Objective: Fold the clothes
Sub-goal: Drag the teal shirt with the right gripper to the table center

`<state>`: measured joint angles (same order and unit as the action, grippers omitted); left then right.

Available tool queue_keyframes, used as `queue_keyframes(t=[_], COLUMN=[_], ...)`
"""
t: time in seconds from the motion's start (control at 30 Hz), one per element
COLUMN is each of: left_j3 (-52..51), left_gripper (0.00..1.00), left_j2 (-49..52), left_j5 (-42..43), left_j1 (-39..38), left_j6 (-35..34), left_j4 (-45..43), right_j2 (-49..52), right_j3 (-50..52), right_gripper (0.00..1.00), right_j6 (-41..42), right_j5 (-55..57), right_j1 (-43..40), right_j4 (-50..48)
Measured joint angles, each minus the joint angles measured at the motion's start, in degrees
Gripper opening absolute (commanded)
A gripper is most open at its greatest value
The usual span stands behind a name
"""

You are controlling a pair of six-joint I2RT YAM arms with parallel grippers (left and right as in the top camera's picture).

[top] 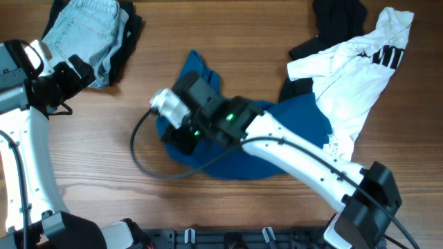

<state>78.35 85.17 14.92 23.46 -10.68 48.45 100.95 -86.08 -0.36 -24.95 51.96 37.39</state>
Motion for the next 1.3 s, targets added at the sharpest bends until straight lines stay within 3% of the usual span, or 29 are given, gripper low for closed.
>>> queue_keyframes(t=[0.17, 0.3, 0.37, 0.4, 0.57, 0.93, 1.3], left_j3=[0.0, 0.0, 0.0, 0.0, 0.0, 0.3, 0.4], left_gripper=[1.00, 1.00, 1.00, 1.00, 1.00, 1.00, 1.00], left_j2=[0.0, 0.0, 0.0, 0.0, 0.0, 3.3, 11.7], left_j5=[0.0, 0.0, 0.0, 0.0, 1.1, 2.5, 2.1], left_j1=[0.2, 0.2, 0.2, 0.2, -0.5, -17.2, -27.6], left_j6=[0.0, 0.0, 0.0, 0.0, 0.4, 7.0, 7.6], left_j4=[0.0, 0.0, 0.3, 0.4, 1.6, -0.4, -2.9], right_j2=[0.0, 0.0, 0.0, -0.1, -2.5, -4.5, 11.1], right_j3=[0.0, -0.1, -0.1, -0.2, -0.2, -0.7, -0.7], right_gripper=[0.19, 0.48, 0.54, 0.63, 0.75, 0.74, 0.69], right_j6=[-3.2, -5.4, -5.8, -5.0, 0.4, 4.0, 5.9], right_j5=[-2.0, -3.5, -3.5, -2.8, 3.8, 11.7, 11.0], right_j1=[1.6, 1.6, 1.2, 0.7, -6.8, -39.5, -50.8], right_j4=[-0.2, -0.2, -0.2, -0.2, 0.7, 2.1, 3.2])
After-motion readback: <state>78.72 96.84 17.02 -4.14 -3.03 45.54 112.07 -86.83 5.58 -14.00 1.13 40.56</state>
